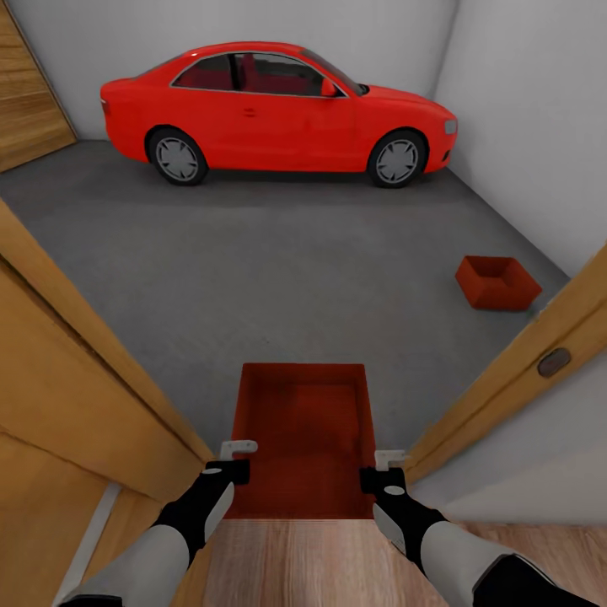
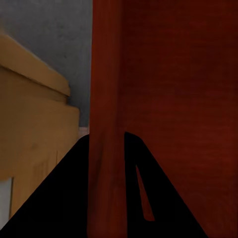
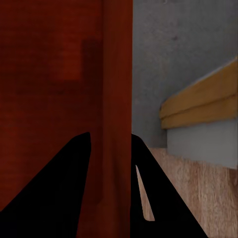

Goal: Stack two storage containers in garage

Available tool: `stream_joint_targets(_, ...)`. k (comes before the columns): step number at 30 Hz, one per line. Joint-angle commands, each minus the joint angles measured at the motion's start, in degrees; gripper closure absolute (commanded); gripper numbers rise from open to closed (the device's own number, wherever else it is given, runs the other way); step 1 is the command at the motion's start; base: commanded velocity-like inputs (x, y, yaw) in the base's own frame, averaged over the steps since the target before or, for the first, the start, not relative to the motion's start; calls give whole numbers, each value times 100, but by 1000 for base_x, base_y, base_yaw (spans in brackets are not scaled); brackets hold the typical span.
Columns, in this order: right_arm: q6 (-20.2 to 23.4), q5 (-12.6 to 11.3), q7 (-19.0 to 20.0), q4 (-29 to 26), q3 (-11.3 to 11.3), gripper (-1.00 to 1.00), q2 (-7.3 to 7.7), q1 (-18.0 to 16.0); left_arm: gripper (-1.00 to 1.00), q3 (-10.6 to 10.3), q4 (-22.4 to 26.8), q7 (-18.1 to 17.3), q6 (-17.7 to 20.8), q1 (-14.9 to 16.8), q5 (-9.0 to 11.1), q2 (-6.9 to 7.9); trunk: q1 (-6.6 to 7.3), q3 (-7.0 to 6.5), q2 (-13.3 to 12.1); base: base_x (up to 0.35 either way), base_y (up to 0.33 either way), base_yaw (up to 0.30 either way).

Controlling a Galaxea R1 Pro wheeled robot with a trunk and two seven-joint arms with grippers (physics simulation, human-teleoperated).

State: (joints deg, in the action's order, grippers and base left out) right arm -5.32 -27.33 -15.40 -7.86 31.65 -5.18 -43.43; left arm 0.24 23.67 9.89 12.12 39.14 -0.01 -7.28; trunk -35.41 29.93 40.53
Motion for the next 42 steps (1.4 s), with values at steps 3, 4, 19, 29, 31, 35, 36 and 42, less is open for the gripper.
stream_joint_targets(3, -4, -65, 2, 276, 149, 100, 17, 1, 100, 99, 278, 22, 36, 6, 45, 25, -4, 6, 5, 321, 0, 0)
stream_joint_targets(4, -4, -66, 2, 276, 149, 100, 17, 1, 100, 99, 278, 22, 36, 6, 45, 25, -4, 6, 5, 321, 0, 0)
stream_joint_targets(19, -4, -64, 2, 276, 149, 100, 17, 1, 100, 99, 278, 22, 36, 6, 45, 25, -4, 6, 5, 321, 0, 0)
stream_joint_targets(29, -4, -63, 2, 276, 149, 100, 17, 1, 100, 99, 278, 29, 43, 6, 48, 25, -4, 6, 5, 321, 0, 0)
stream_joint_targets(31, -4, -62, 2, 276, 149, 100, 17, 1, 100, 99, 278, 30, 44, 6, 48, 25, -4, 6, 5, 321, 0, 0)
stream_joint_targets(35, -4, -63, 2, 276, 149, 100, 17, 1, 100, 99, 278, 30, 52, 6, 53, 25, -4, 6, 5, 321, 0, 0)
stream_joint_targets(36, -4, -64, 2, 276, 149, 100, 17, 1, 100, 99, 278, 30, 53, 6, 53, 25, -4, 6, 5, 321, 0, 0)
stream_joint_targets(42, -4, -63, 2, 276, 152, 100, 17, 1, 100, 99, 278, 30, 54, 6, 54, 25, -4, 6, 5, 321, 0, 0)
